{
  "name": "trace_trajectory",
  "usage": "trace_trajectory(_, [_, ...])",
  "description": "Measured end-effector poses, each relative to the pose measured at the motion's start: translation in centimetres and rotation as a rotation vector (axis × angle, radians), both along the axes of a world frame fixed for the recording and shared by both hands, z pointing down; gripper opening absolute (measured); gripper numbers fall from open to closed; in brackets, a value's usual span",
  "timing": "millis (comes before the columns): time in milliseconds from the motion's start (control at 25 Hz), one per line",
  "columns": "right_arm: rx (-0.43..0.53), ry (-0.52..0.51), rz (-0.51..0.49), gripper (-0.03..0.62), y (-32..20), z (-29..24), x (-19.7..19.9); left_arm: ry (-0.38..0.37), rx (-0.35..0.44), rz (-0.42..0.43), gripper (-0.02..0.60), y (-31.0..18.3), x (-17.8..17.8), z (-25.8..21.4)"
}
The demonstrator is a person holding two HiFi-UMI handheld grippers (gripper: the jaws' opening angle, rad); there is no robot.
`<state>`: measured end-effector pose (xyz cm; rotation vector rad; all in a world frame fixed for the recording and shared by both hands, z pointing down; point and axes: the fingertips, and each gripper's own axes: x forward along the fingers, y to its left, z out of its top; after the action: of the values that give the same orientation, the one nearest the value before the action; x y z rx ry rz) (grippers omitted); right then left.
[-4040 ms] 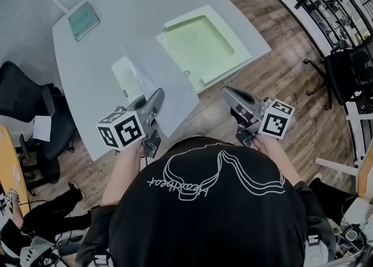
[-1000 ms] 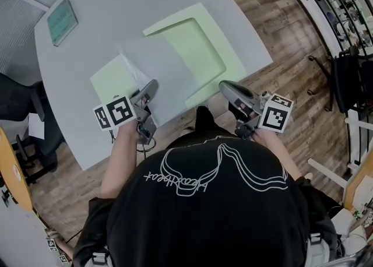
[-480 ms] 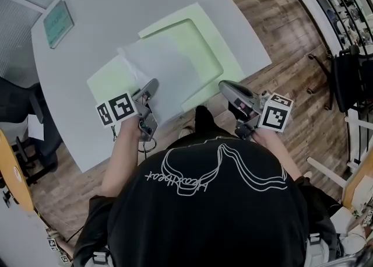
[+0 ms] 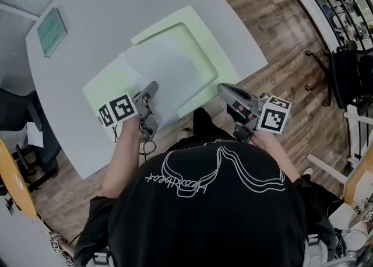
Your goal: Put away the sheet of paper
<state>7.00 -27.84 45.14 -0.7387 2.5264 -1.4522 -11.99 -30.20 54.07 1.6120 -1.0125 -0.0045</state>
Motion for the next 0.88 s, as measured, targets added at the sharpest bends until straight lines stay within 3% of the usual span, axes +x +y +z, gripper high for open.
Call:
trace_trajectory(320, [-0.013,0.002,0.018,0.009,-0.3,0.5,0.9,0.063,-0.023,-0.012,0.011,-0.7,1.8,1.0])
trace_trajectory(880, [-0.028,0.000,0.027,0.011,-1.8,1.0,1.8,0.056,-0.041,-0.039,0.012,-2.9,4.4,2.3])
